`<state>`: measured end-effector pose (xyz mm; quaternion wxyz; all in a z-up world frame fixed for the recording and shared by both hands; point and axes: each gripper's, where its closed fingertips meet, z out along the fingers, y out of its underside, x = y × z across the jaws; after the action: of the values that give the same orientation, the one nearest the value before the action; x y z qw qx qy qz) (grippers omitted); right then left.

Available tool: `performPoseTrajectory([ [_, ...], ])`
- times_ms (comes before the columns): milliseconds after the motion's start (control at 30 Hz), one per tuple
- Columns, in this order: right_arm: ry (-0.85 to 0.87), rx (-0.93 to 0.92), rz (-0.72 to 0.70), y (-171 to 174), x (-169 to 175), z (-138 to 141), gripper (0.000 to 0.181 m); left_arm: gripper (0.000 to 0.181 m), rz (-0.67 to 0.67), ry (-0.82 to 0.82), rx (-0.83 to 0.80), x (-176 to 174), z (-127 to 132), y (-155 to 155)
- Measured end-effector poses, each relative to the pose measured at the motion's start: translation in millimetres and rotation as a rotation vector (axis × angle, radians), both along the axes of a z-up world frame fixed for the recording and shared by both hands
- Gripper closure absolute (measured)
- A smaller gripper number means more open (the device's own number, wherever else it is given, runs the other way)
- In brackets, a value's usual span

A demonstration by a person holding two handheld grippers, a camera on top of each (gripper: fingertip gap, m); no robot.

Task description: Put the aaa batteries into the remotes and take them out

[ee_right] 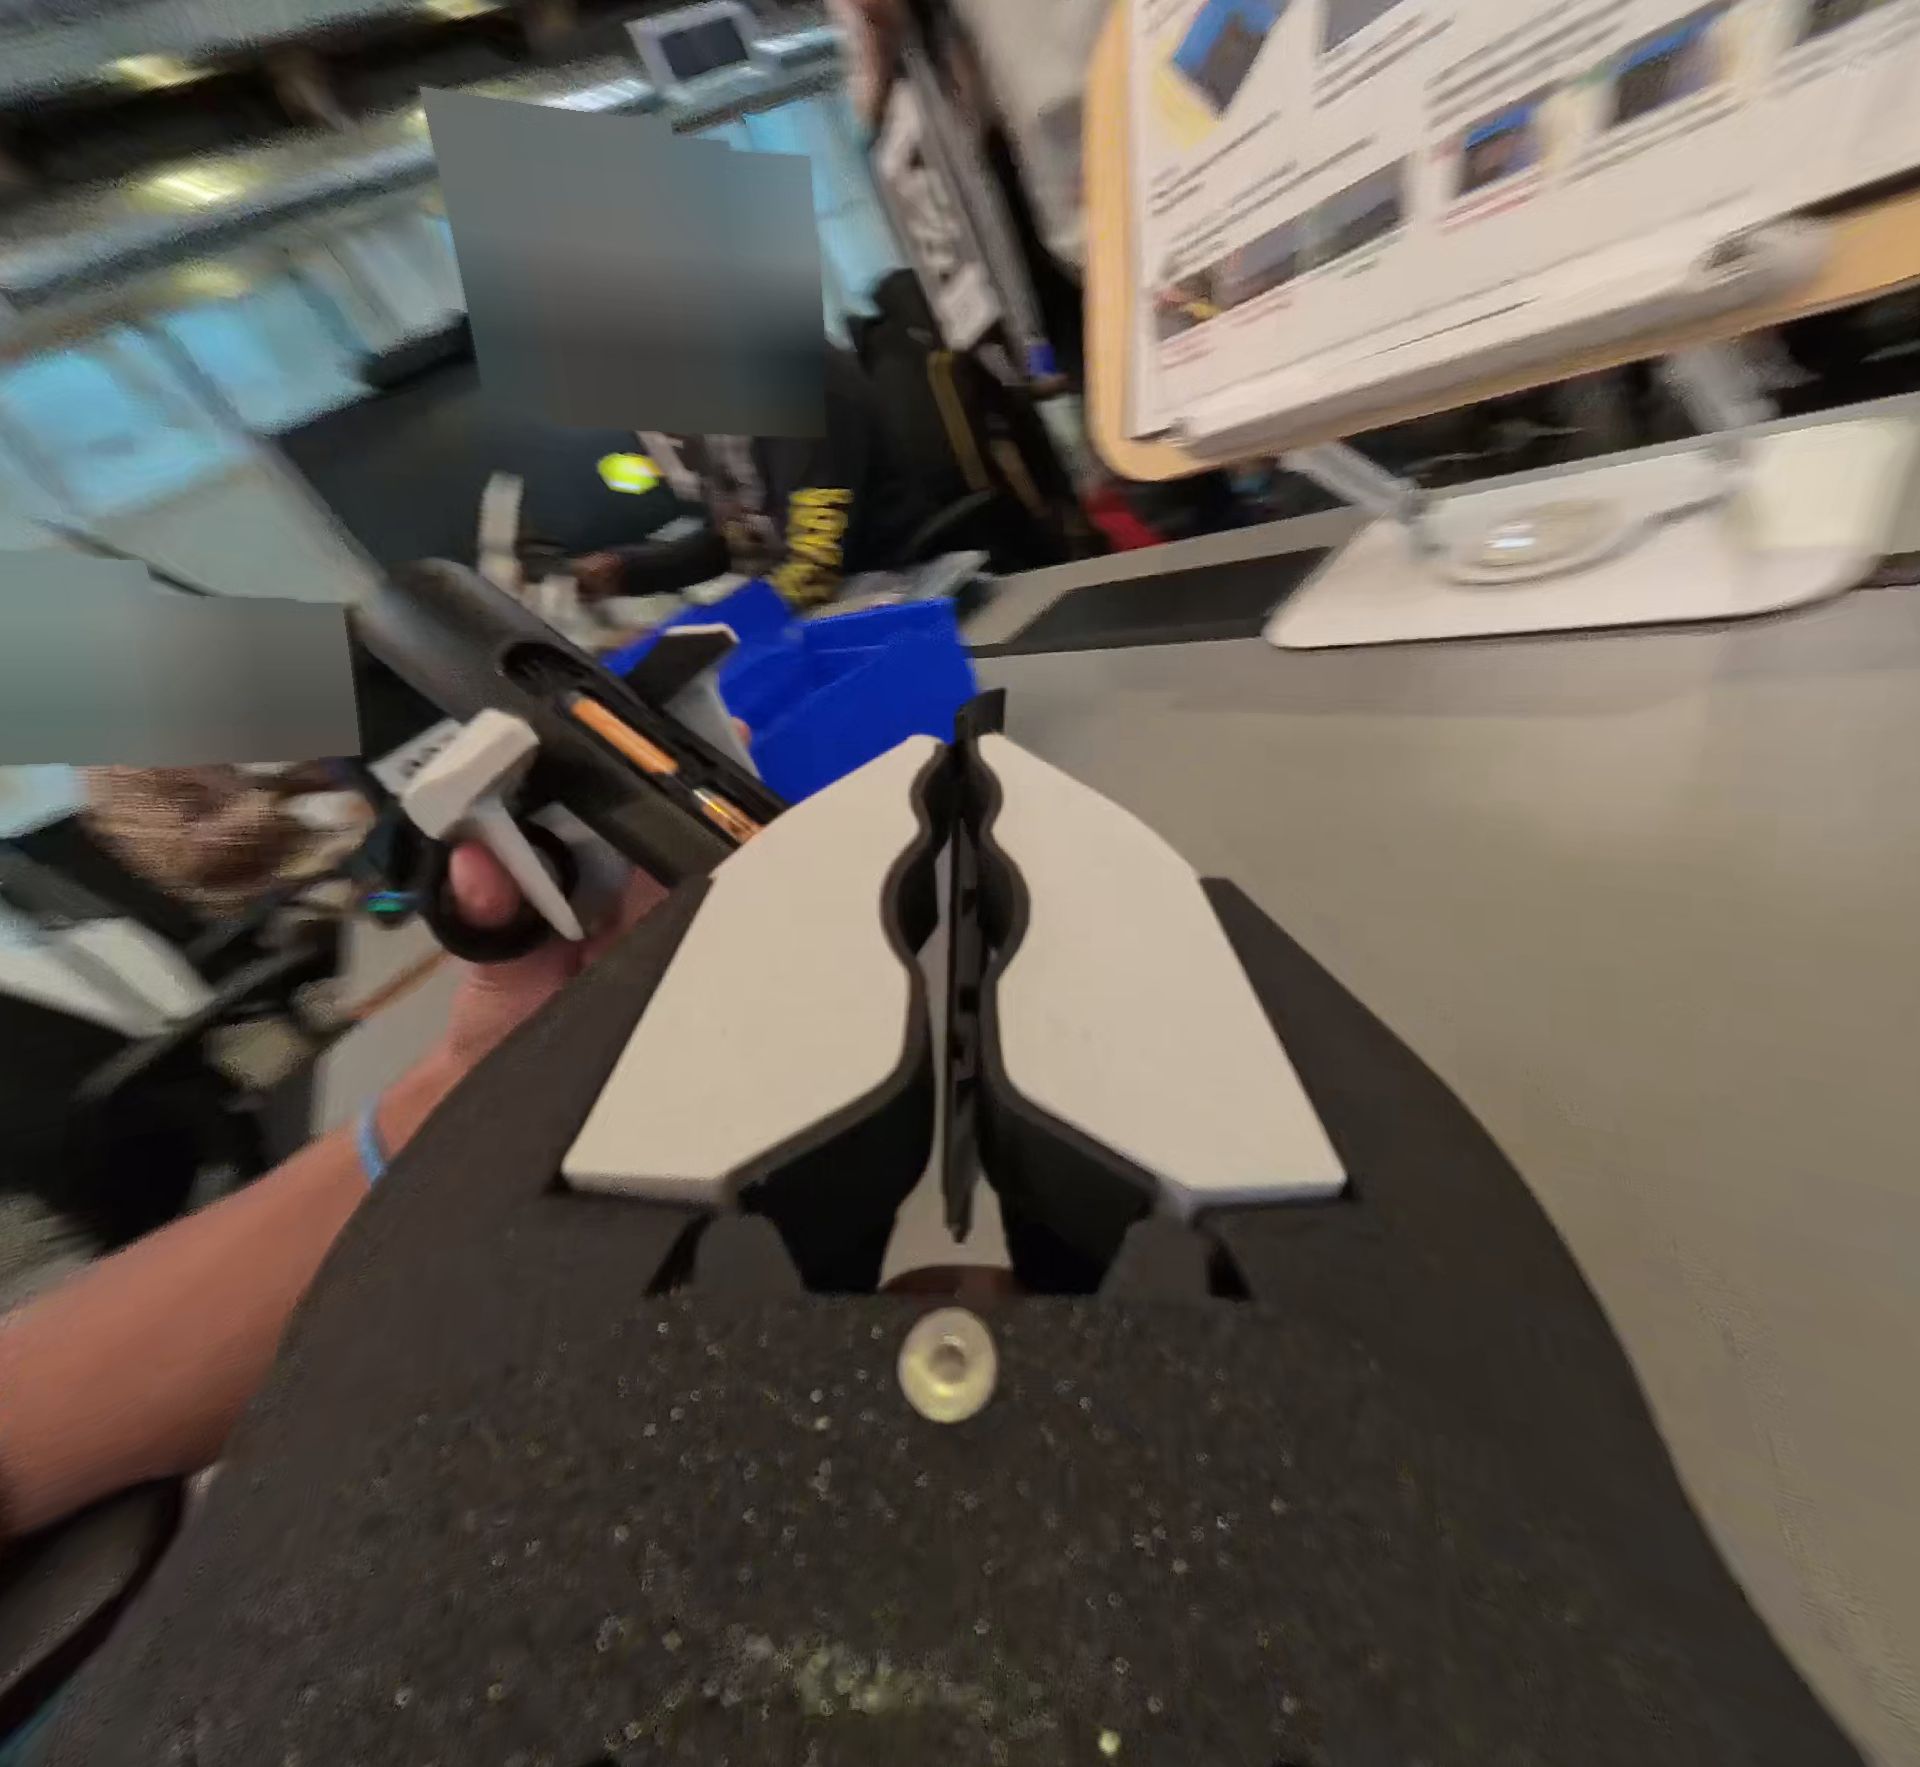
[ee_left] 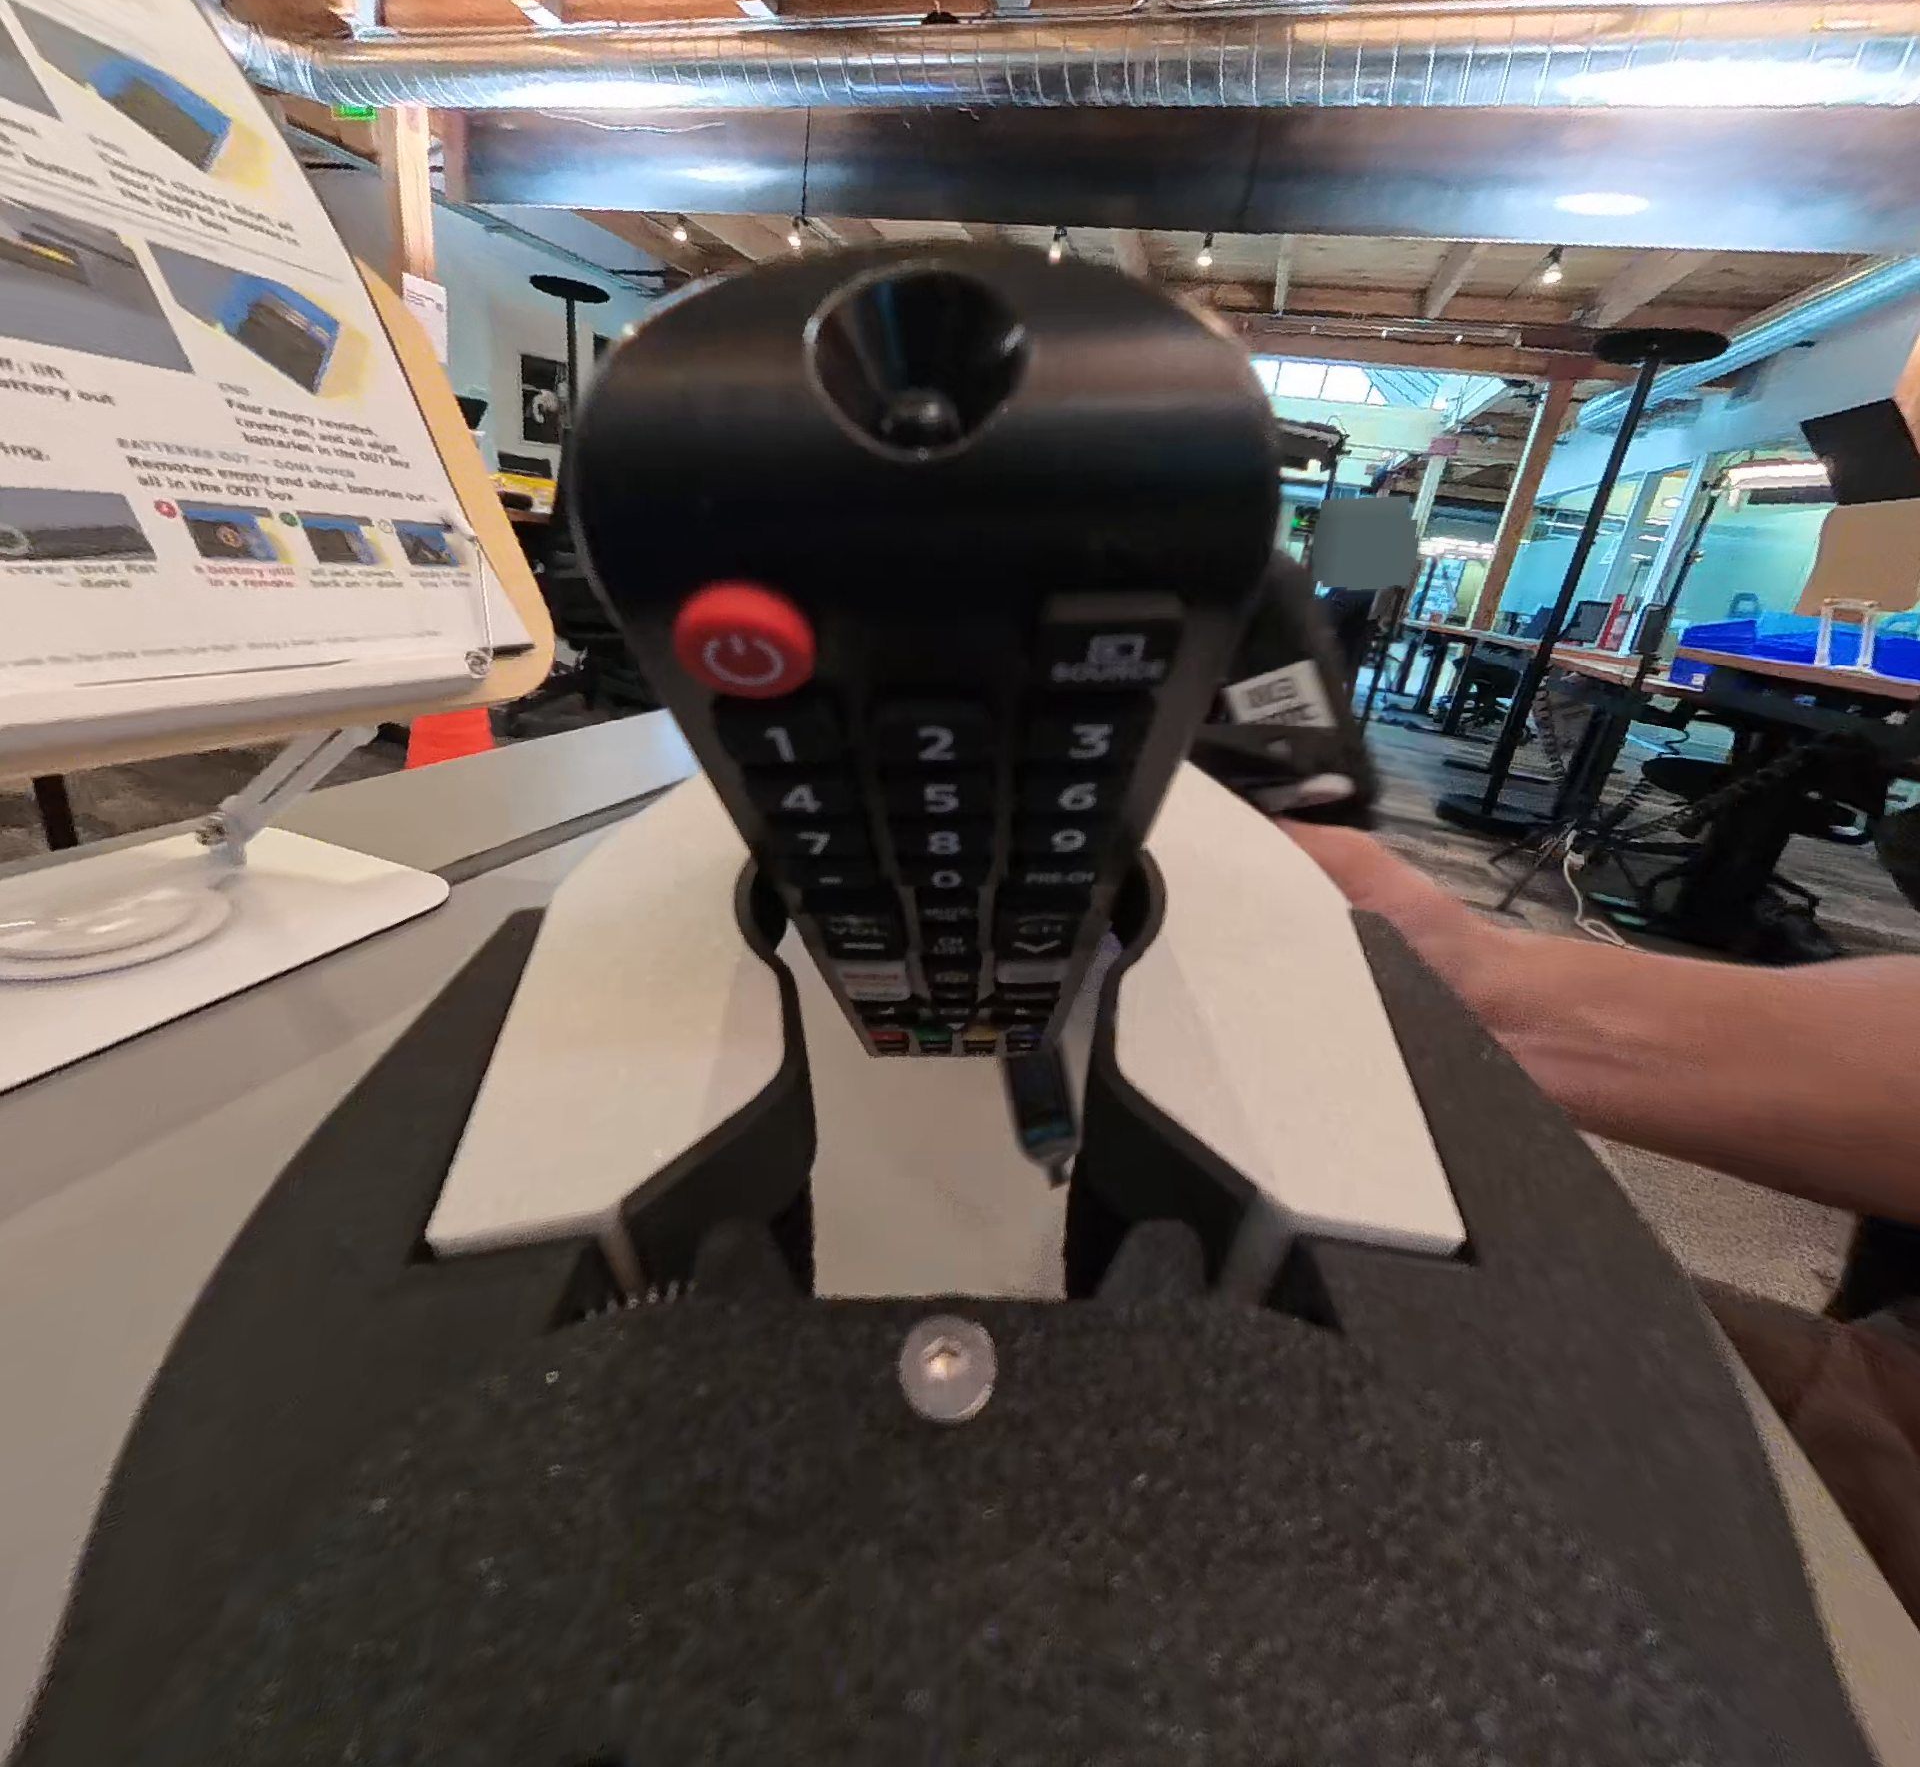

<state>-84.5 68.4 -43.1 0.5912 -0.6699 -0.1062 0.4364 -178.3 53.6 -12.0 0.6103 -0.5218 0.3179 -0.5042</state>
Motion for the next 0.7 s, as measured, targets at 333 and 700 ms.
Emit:
performPoseTrajectory([
  [333,-0.128,-0.115,0.193,78,-9,-50,0.179,0.120,-0.093,0.004,-0.055,10,-9,-5],
  [700,-0.272,-0.336,-0.063,62,55,-91,0.161,0.120,-0.178,0.022,-0.088,23,-18,-14],
])
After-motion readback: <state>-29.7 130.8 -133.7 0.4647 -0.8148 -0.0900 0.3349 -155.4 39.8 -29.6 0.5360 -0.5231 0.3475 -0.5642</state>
